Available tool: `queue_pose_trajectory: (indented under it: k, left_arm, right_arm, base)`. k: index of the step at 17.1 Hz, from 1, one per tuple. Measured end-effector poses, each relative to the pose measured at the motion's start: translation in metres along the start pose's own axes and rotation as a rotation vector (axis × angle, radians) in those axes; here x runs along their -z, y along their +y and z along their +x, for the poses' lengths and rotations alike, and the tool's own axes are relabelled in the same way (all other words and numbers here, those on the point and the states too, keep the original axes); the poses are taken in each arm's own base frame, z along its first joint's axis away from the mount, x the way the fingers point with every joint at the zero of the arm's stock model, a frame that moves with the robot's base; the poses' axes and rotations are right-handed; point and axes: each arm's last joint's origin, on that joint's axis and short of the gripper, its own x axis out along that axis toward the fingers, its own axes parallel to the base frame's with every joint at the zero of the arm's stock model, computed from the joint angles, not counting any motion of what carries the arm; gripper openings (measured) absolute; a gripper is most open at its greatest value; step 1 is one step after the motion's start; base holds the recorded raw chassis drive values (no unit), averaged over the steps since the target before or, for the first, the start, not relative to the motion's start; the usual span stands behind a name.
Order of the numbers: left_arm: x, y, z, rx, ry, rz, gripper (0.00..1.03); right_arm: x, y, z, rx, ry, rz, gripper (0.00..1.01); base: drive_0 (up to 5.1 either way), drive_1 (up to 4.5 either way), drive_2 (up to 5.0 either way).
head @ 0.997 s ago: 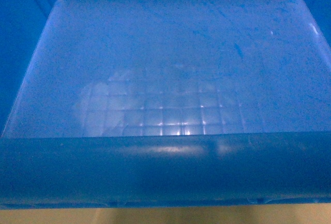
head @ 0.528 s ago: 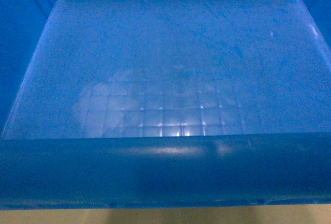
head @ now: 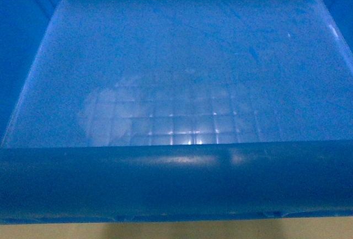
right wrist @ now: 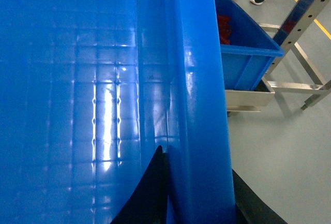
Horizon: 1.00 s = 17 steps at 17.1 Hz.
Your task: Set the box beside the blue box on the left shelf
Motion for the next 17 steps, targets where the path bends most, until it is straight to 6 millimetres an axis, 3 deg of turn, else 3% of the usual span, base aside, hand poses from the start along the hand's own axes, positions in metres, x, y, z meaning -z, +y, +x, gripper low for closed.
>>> queue_pose_trajectory:
  k: [17]
  left_arm:
    - [0.0008, -0.0001, 0.0004, 0.000, 0.002, -0.002, 0.10]
  right_arm:
    - [0.0003, 0.0000, 0.0001, 0.000, 0.002, -0.001, 0.16]
  base:
    - [0.0, 0.00, 0.0]
